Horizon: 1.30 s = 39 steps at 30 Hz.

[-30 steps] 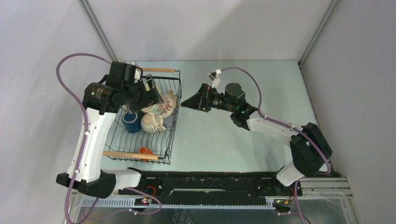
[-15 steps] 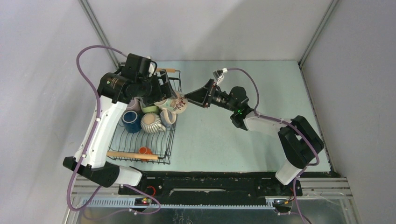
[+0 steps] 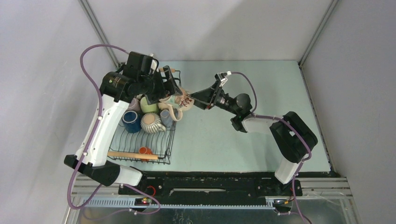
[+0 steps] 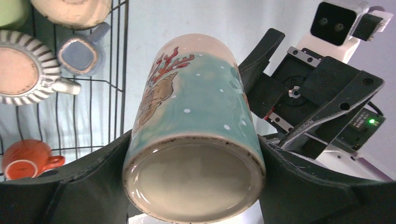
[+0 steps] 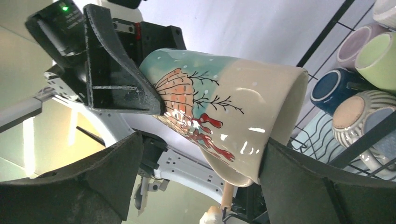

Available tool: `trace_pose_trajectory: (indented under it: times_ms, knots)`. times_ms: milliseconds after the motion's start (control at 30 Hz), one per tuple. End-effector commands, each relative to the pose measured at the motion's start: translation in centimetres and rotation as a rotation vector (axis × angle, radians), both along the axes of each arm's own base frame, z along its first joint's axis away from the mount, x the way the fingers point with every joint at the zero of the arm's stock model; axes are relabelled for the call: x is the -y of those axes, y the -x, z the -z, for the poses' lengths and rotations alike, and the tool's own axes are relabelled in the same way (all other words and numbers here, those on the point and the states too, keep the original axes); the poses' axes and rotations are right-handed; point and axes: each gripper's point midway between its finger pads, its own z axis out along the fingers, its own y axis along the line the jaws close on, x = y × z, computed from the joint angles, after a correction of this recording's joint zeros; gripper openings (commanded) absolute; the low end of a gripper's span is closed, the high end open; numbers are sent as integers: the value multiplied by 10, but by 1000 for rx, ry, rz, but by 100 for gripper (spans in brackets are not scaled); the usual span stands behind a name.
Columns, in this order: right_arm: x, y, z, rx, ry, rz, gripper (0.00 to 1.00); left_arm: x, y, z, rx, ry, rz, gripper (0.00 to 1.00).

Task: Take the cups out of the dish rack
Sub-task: Place the cup at the center of the board.

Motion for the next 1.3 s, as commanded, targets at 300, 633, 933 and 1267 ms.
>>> trace_pose_trajectory:
  times_ms: [300, 633, 933, 1267]
  knots:
    - [33, 31, -65, 169, -170, -36, 77, 50, -6, -66, 177, 319, 134, 0]
    - [50, 49, -90, 230, -206, -28, 54, 72, -4, -65, 180, 467, 198, 0]
    - [58, 55, -97, 247, -154, 23, 0, 81, -2, -59, 182, 541, 231, 0]
    - [62, 62, -101, 281, -12, 139, 0, 77, 7, -64, 292, 562, 274, 98]
